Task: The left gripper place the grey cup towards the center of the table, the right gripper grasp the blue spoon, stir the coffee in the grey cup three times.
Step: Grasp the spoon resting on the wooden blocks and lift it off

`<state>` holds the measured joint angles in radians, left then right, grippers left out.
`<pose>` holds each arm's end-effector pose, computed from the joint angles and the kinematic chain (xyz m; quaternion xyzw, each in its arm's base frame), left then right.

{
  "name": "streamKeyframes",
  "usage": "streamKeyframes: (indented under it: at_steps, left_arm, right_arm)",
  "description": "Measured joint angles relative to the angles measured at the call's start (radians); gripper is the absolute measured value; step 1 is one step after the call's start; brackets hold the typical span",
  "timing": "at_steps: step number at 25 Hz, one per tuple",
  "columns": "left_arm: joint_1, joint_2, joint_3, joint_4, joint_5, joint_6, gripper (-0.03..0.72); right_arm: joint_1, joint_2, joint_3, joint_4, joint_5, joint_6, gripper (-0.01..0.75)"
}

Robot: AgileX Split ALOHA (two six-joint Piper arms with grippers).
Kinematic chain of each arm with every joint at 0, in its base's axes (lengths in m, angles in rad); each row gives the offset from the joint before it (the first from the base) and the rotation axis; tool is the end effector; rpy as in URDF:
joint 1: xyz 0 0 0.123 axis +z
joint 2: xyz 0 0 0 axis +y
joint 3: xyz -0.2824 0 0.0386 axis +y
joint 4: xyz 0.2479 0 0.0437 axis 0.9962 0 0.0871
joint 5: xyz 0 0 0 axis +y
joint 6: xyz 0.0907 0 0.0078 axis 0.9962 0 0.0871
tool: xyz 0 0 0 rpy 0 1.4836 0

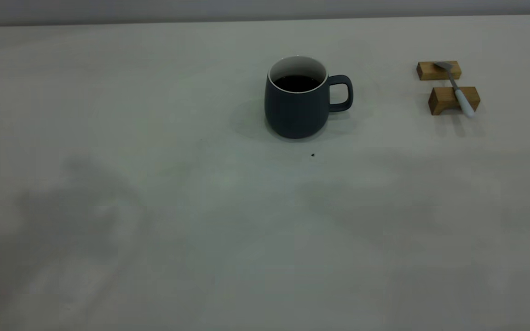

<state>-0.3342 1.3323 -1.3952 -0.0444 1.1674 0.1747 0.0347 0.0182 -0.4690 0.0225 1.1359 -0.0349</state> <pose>0.2474 -0.0898 0.3883 0.2394 0.9315 -0.0437 0.2705 -0.0025 0.0018 0.2627 -0.0313 0.8834 0.0112 0.4675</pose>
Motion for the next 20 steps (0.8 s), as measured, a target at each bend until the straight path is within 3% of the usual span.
streamKeyframes:
  at_steps: [9,20]
  left_arm:
    - [0.024,-0.464,0.432,0.015,0.0,-0.095,0.585]
    - [0.316,-1.053,0.791,0.071,-0.006,-0.183,0.585]
  right_arm:
    - [0.0,0.0,0.0,0.0,0.0,0.0,0.238]
    - [0.0,0.0,0.0,0.0,0.0,0.0,0.238]
